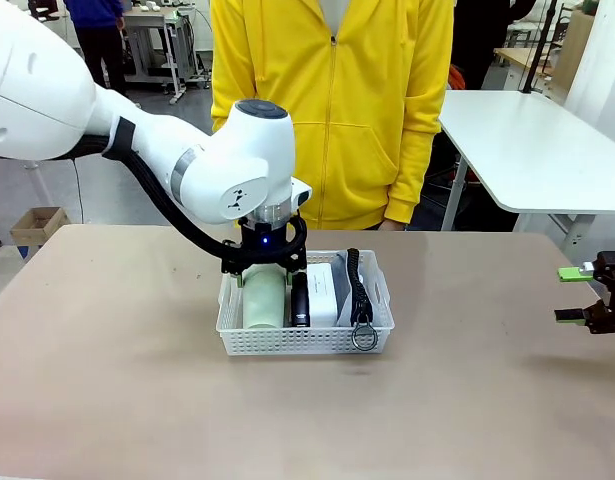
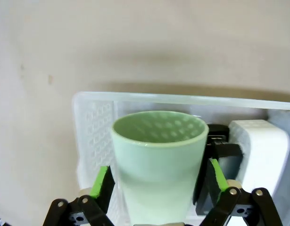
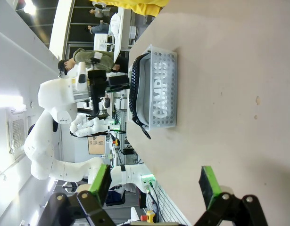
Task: Efficiently arrange items inside the basket to fit them all.
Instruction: Pick up the Reusable plastic cup and place it inside the Organizing basket.
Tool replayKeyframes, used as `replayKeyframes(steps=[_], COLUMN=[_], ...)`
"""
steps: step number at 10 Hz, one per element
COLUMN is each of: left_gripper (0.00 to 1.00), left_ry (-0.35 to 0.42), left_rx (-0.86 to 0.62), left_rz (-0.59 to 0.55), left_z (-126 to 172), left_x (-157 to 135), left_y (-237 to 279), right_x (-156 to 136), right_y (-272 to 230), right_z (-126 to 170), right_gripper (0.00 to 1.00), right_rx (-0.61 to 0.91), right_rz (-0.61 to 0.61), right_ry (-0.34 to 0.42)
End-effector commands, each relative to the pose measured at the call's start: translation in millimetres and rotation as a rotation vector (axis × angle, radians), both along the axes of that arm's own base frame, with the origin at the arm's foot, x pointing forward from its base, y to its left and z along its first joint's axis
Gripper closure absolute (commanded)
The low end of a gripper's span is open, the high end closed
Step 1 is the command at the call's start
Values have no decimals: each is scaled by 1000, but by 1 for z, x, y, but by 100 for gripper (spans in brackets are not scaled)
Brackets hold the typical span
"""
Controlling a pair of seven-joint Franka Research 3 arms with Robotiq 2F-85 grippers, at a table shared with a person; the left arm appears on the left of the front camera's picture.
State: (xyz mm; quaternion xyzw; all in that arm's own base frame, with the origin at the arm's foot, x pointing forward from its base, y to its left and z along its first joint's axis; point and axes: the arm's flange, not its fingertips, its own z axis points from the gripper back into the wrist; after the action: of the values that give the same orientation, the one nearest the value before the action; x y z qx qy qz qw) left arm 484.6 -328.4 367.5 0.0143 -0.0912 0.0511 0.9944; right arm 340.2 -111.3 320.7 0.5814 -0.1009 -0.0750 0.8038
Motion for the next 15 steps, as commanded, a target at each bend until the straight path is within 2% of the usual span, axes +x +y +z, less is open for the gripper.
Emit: replayKeyframes(steps=[1, 3, 4, 6, 7, 9, 11, 12, 13, 14, 15], left_gripper=[0, 0, 0, 0, 0, 0, 0, 0, 0, 0, 0], left_ry=[-37, 56, 124, 239, 250, 144, -106, -247, -310, -291, -232], left_rx=[-35, -189, -277, -512, -667, -879, -1066, -1133, -1161, -1163, -1112], left_rz=[27, -17, -94, -235, -280, -344, -392, -392, -358, -297, -321], left_z=[59, 116, 132, 143, 139, 113, 67, 41, 20, 7, 47], left_x=[-21, -45, -55, -69, -76, -106, -143, -150, -150, -142, -147], left_y=[28, 79, 114, 200, 249, 319, 375, 388, 392, 389, 410], right_x=[1, 1, 1, 1, 1, 1, 1, 1, 1, 1, 1], right_y=[1, 1, 1, 1, 1, 1, 1, 1, 1, 1, 1], right_z=[3, 3, 3, 3, 3, 3, 3, 3, 3, 3, 3], right_gripper=[0, 0, 0, 0, 0, 0, 0, 0, 0, 0, 0], right_rx=[13, 13, 13, 13, 13, 13, 13, 13, 13, 13, 13], right_rz=[-11, -11, -11, -11, -11, -11, -11, -11, -11, -11, -11], right_ry=[-8, -8, -8, -8, -8, -8, -8, -8, -8, -8, -8])
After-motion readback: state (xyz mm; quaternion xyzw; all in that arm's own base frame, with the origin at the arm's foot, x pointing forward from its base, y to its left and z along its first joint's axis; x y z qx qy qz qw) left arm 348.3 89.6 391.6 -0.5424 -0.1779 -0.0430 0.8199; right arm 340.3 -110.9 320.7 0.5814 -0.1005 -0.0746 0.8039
